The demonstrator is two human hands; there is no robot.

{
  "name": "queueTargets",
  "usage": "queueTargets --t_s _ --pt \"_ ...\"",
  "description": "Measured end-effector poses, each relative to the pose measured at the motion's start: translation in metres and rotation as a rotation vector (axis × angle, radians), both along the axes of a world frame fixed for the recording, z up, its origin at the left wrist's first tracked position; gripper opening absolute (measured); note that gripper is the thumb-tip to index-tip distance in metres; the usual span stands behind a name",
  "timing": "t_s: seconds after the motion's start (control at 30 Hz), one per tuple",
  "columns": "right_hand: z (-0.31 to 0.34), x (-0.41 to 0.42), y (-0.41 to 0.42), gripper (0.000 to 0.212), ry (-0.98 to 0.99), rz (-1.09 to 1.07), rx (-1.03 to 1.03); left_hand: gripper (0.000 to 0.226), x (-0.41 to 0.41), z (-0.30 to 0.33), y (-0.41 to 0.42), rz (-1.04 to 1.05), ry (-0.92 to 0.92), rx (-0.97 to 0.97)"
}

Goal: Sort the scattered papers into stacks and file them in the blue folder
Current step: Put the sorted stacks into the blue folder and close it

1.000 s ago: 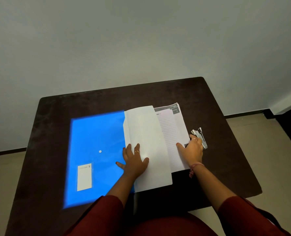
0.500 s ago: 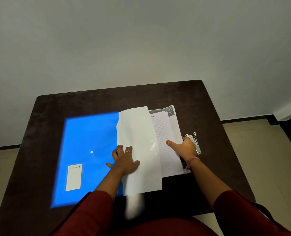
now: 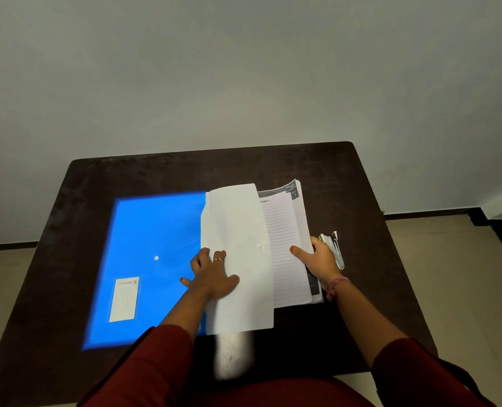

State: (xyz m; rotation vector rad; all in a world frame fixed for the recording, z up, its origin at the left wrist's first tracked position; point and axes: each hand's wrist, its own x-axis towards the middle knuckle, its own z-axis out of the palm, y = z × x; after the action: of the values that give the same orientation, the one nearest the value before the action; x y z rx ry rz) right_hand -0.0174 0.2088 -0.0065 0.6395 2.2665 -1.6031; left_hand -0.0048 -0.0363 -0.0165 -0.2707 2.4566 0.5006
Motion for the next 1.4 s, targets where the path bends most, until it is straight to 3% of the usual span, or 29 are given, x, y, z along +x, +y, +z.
queueTargets --t_s 0.3,0.5,0.7,0.8,0.9,0.97,1.03,1.23,1.4 --pt "0.015 -0.002 0.065 0.032 0.047 -0.104 0.028 0.088 0.001 -0.001 0.006 -0.040 -0.042 -0.062" --pt "0.032 0.010 0.111 0.026 0.084 -0.275 -0.102 0.098 0.002 -0.003 0.009 -0.096 -0.071 -0.120" --pt "0.038 0.013 0.096 0.026 0.054 -0.320 -0.276 0.099 -0.002 -0.001 0.006 -0.102 -0.060 -0.116" --pt "0.026 0.015 0.061 0.023 0.004 -0.277 -0.340 0.086 -0.006 0.002 0.003 -0.113 -0.054 -0.099" --pt "0.013 0.021 0.027 0.017 -0.047 -0.211 -0.399 0.057 -0.014 -0.002 -0.006 -0.098 -0.038 -0.036" --pt "0.004 0.025 0.013 0.014 -0.080 -0.180 -0.391 0.034 -0.015 0.002 -0.013 -0.049 0.017 0.044" --pt "-0.004 0.029 0.007 0.016 -0.093 -0.161 -0.366 0.029 -0.017 0.005 -0.015 -0.073 0.055 0.036" --pt "-0.017 0.032 0.017 0.027 -0.070 -0.090 -0.208 0.075 -0.022 -0.001 -0.013 -0.087 -0.025 -0.074" --pt "-0.016 0.029 0.023 0.048 -0.056 -0.048 -0.020 0.068 -0.012 0.010 0.000 0.000 -0.021 -0.010"
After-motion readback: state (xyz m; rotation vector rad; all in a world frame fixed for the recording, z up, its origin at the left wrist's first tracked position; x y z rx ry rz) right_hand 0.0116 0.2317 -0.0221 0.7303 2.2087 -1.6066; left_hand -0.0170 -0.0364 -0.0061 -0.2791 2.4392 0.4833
